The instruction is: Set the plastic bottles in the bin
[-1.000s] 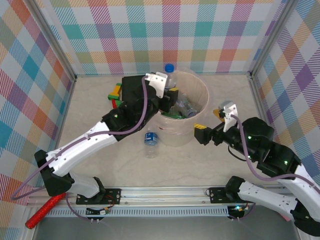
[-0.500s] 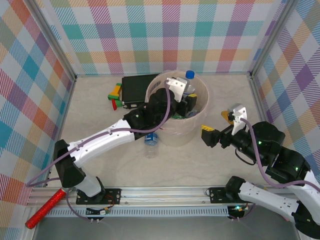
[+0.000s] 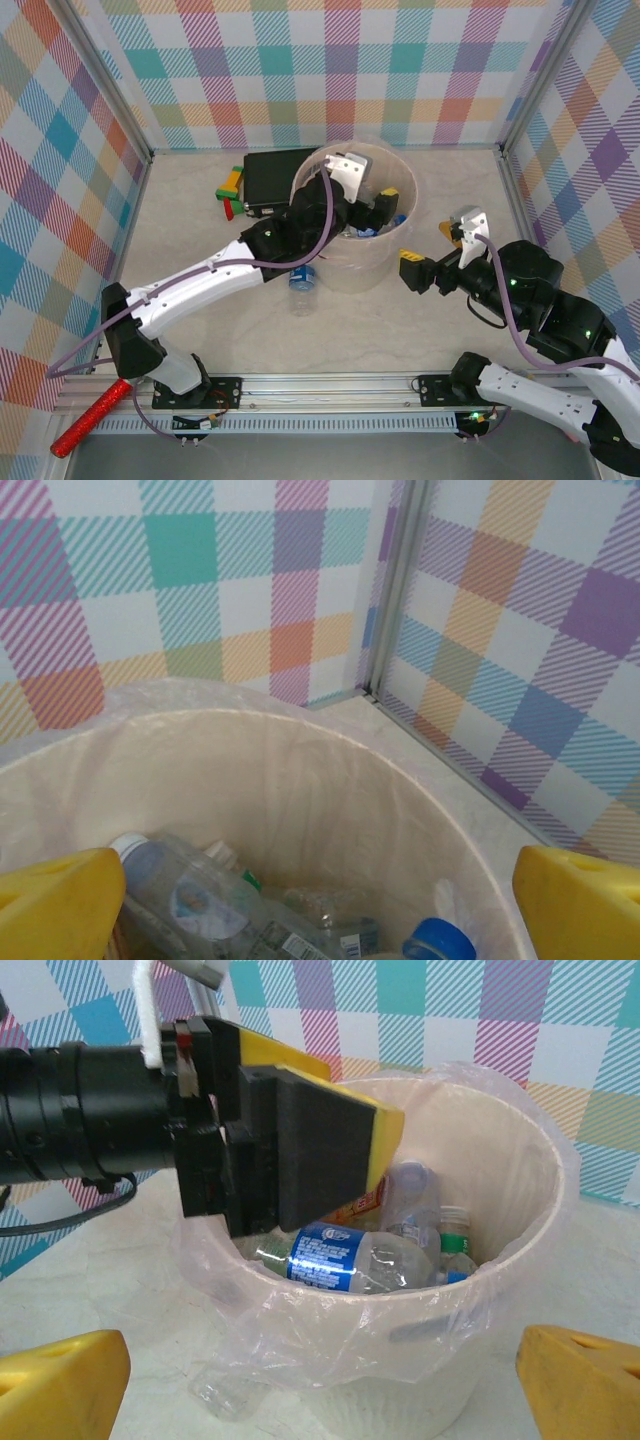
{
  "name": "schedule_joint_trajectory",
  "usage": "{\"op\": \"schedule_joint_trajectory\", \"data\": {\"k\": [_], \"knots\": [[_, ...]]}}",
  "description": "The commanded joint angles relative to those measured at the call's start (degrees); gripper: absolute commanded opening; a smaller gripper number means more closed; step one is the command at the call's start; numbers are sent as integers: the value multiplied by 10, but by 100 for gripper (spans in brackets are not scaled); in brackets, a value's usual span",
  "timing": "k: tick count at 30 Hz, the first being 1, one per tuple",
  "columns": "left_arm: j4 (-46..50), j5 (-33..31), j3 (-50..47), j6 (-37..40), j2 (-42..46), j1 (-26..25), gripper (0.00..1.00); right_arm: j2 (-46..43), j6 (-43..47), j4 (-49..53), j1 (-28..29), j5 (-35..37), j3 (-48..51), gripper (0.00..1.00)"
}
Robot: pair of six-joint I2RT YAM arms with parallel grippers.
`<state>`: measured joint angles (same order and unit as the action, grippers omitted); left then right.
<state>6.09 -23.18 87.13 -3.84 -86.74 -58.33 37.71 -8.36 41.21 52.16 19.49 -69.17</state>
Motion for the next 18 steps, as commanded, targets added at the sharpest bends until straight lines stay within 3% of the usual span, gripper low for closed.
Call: {"op": "schedule_joint_trajectory", "data": {"k": [1,12,15,18], "knots": [[11,-30,3,-10,36,2,100,3,-8,-17,4,-2,-3,99],[93,-48,-45,-82,133,69,99,28,-7,-31,3,-29,-12,99],[132,-50,-75,-107,172,108,100,46,-6,-35,3,-43,-20,99],[154,-13,-113,-145,210,173,100,69,-5,-42,3,-58,-30,99]]}}
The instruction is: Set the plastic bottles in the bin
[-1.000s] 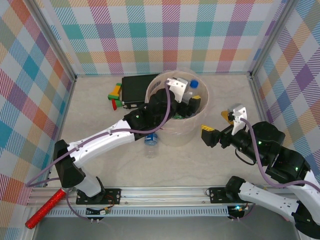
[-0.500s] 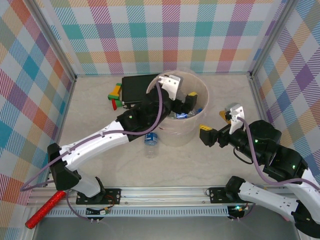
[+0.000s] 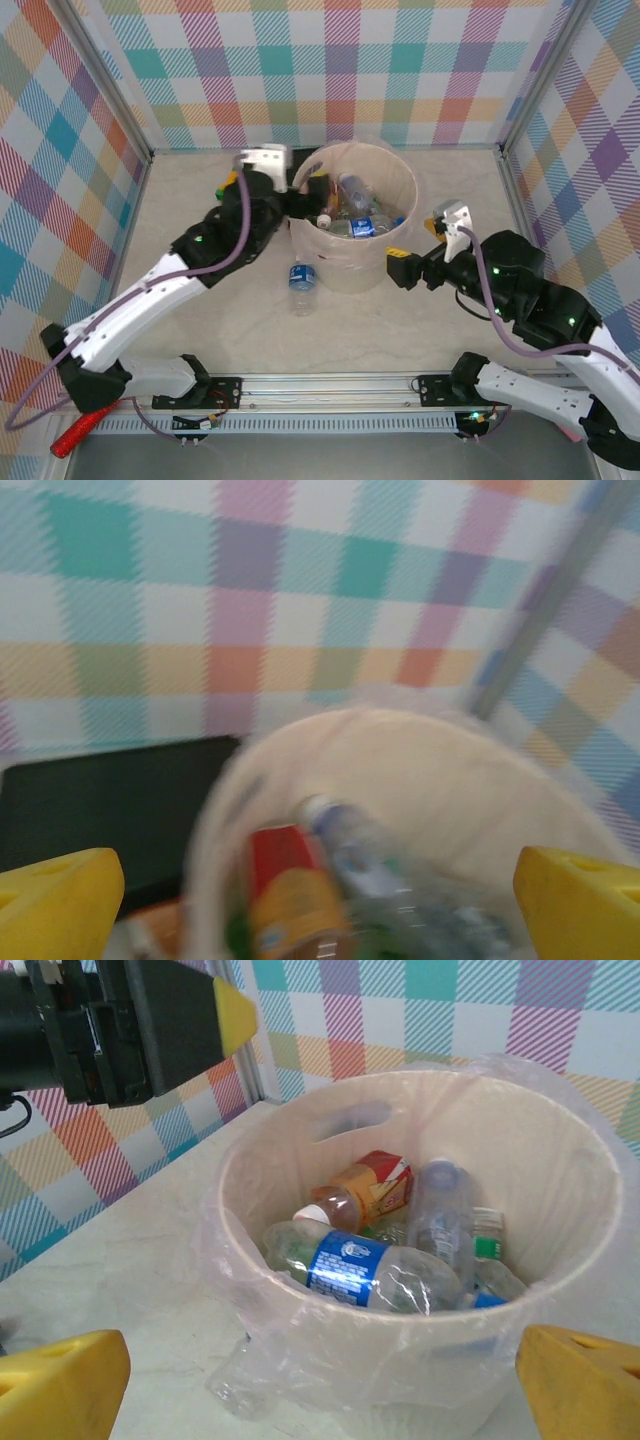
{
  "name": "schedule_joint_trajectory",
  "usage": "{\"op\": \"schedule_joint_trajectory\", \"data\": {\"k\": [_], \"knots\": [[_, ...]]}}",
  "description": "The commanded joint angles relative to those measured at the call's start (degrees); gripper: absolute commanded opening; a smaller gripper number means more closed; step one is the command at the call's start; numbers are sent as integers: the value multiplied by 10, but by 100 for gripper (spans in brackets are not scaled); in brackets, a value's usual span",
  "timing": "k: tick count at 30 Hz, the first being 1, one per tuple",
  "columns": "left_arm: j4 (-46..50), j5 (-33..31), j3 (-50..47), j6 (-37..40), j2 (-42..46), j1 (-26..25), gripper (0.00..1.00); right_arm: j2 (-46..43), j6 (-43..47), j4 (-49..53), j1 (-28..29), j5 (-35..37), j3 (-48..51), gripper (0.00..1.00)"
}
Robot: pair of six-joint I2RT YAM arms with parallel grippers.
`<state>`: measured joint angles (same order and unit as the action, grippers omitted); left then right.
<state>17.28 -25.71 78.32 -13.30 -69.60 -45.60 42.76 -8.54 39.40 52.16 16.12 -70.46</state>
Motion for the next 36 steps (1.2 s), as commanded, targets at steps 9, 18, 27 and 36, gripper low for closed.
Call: {"op": "schedule_joint_trajectory", "data": {"k": [9,18,27,36], "knots": [[97,134,-109,-172,59,219,96,75,-7,-42,4,-57,-44,99],[138,189,-180,-238,32,236,89,87,-3,-42,4,-59,-48,99],[125,297,-307,-293,75,218,86,93,4,-53,3,-58,-39,99],[55,302,-388,-310,78,122,87,102,2,-58,3,-66,-42,99]]}}
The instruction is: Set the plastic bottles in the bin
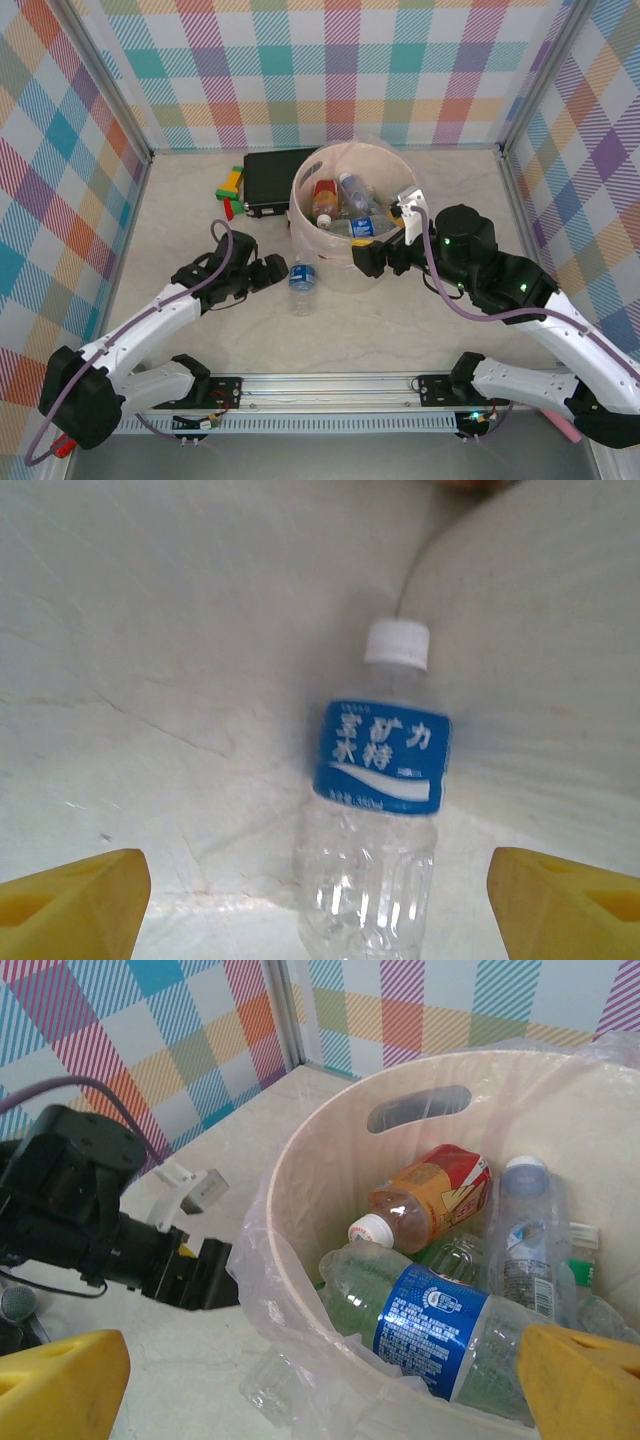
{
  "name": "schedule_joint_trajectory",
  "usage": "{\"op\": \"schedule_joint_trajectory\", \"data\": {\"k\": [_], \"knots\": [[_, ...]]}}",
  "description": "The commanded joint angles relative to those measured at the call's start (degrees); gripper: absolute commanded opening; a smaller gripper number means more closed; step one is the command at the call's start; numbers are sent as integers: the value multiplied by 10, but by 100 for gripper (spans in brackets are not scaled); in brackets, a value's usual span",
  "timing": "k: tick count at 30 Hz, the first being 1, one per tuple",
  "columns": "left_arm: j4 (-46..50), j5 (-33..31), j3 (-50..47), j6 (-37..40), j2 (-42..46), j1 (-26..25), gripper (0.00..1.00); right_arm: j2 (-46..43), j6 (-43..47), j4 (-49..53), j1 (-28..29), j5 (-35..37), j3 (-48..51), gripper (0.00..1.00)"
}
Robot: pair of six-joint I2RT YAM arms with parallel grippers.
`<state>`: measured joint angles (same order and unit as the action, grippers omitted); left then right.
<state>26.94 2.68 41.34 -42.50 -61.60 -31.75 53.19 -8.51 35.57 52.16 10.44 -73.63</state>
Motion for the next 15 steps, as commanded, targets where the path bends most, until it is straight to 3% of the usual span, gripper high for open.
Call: {"op": "schedule_joint_trajectory", "data": {"k": [1,8,15], "knots": [[-52,17,-24,-23,-8,-28,86,-3,2,-19,3,-9,-12,99],[-148,17,-50,-47,-64,-80,85,-11,-6,-16,3,-7,-9,99],[-170,-8,-46,-48,-145,-98,86,-18,-9,-14,3,-4,-6,99]]}}
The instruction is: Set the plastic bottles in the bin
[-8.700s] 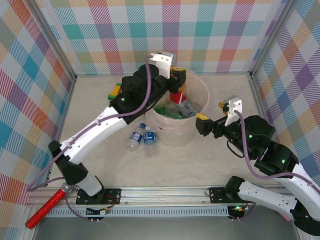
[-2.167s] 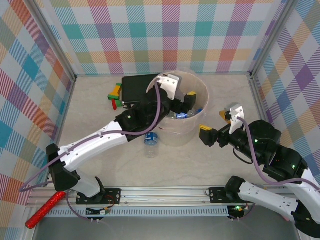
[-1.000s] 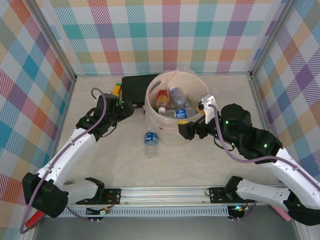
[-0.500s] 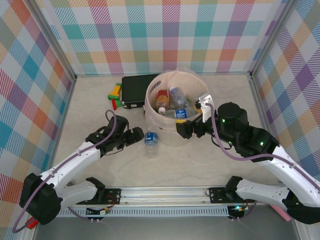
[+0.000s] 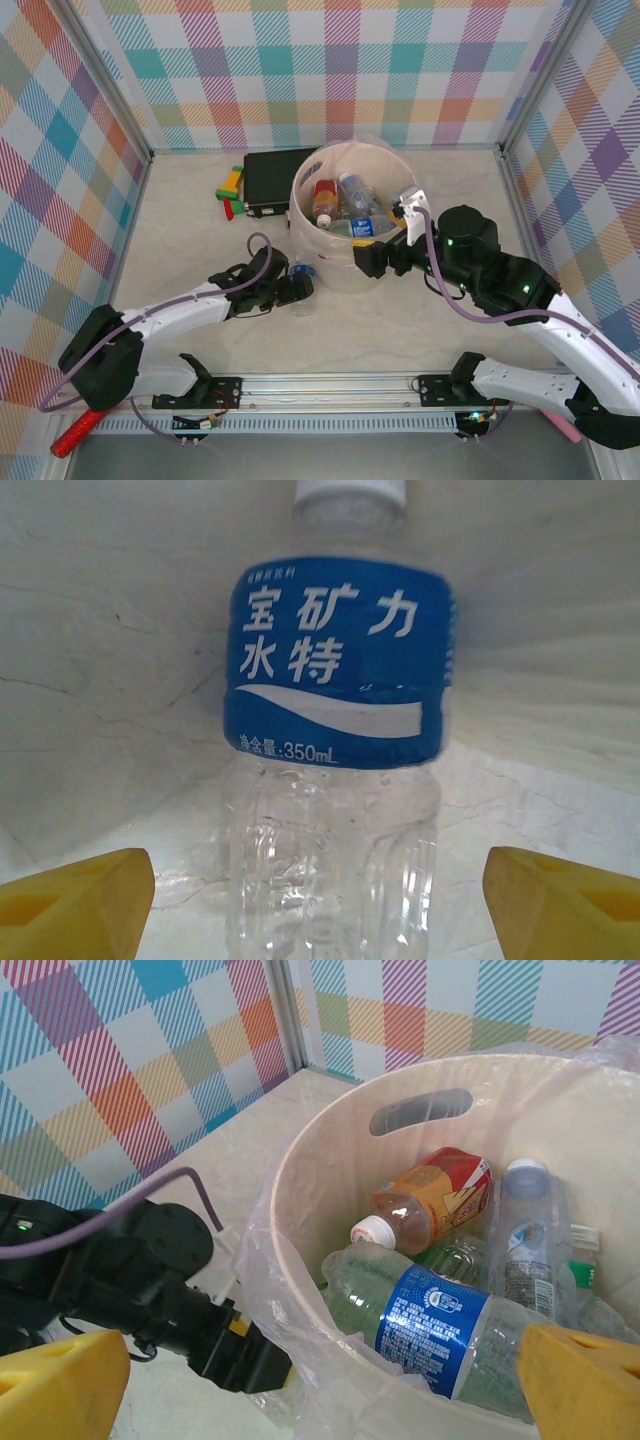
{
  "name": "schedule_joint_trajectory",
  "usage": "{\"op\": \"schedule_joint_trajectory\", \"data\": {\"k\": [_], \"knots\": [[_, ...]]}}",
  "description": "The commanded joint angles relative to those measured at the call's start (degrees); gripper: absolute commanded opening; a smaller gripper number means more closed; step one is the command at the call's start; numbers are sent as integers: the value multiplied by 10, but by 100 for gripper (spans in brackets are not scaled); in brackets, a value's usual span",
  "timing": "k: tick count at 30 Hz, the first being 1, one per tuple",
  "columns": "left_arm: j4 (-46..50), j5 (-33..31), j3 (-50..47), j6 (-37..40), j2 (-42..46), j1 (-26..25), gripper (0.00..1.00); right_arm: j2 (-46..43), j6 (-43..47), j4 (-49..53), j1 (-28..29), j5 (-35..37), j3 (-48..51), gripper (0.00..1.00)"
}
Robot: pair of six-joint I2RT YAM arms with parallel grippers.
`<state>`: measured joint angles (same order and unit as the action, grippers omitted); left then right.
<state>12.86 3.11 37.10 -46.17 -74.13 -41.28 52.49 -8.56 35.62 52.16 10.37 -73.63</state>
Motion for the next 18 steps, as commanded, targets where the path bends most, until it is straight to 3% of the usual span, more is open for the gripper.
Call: {"op": "schedule_joint_trajectory", "data": {"k": [1,4,9,12,18], "knots": [[-37,-12,-3,-11,-31,-3,85,-11,-8,-14,3,-3,-4,99],[-54,-10,-1,-14,-63,-3,85,-13,-10,-14,3,-3,-2,99],[-59,-19,-3,-12,-88,-3,73,-7,-10,-14,3,-7,-3,99],[-49,-31,-8,-8,-68,-3,63,3,-15,-14,4,-7,-7,99],[23,-90,-7,14,31,-3,60,51,-37,-3,3,-6,-39,99]]}}
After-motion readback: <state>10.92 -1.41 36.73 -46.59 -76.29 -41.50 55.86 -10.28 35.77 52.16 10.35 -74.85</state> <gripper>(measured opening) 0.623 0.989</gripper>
